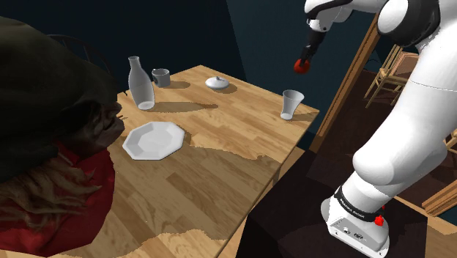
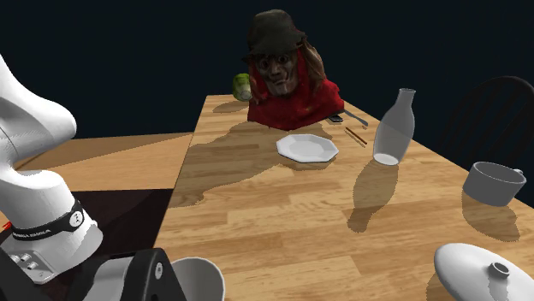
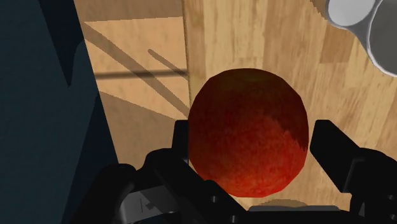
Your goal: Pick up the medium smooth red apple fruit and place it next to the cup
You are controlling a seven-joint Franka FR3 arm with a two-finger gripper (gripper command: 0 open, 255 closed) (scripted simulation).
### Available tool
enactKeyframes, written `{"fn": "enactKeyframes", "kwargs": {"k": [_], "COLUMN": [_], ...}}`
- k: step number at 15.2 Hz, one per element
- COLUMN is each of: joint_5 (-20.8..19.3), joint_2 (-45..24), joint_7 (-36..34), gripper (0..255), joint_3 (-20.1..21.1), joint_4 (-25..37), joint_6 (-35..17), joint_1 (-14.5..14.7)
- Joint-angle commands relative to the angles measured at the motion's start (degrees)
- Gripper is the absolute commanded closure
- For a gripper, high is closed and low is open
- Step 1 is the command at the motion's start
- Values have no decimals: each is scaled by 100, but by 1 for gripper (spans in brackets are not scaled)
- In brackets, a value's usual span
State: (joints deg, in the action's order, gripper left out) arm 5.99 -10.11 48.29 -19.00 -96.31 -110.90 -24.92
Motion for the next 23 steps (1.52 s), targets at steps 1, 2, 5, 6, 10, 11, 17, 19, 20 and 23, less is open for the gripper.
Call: {"fn": "enactKeyframes", "kwargs": {"k": [1, 2, 5, 6, 10, 11, 17, 19, 20, 23], "joint_5": [10, 16, 38, 47, 86, 98, 179, 211, 227, 281], "joint_2": [-10, -20, -57, -72, -144, -165, -315, -373, -404, -503], "joint_7": [23, 29, 51, 59, 93, 103, 169, 193, 206, 248], "gripper": [255, 255, 255, 255, 255, 255, 255, 255, 255, 255], "joint_3": [0, 2, 8, 10, 19, 22, 43, 52, 57, 74], "joint_4": [-129, -193, -377, -436, -654, -706, -983, -1065, -1104, -1212], "joint_6": [-139, -212, -431, -503, -789, -859, -1276, -1412, -1479, -1680], "joint_1": [-3, -2, -2, -2, -4, -6, -17, -22, -25, -36]}}
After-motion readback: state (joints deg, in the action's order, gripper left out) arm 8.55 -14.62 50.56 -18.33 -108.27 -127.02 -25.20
